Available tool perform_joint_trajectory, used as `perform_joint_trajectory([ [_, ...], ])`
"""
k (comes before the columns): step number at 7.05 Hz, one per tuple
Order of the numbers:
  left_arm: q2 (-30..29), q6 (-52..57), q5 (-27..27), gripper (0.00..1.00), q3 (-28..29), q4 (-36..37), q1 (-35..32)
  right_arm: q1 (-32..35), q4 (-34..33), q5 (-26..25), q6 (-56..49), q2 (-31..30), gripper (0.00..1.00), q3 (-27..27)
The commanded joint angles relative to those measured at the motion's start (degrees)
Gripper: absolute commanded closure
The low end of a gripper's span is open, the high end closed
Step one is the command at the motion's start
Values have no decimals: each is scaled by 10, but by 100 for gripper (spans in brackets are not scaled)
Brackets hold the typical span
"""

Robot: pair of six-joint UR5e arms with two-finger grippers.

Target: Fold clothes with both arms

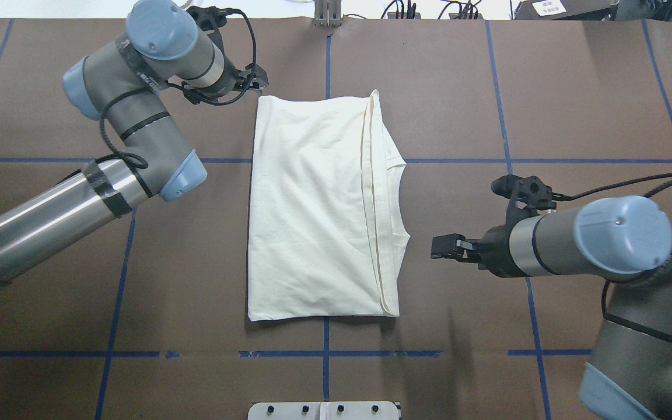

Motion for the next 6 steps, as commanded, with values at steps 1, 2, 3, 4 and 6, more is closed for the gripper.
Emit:
perform_joint_trajectory([
  [1,79,6,-5,0,-181,95,2,-26,-158,-9,-48,142,0,-76],
  [2,102,6,-25,0,-228,116,3,-55,-162,-32,-57,180,0,-130],
  [3,116,5,-40,0,-250,120,3,-70,-162,-38,-59,201,0,-160],
  [4,126,5,-42,0,-265,120,4,-79,-163,-39,-66,212,0,-181],
  [6,127,5,-43,0,-265,120,6,-88,-195,-38,-81,212,0,-180],
])
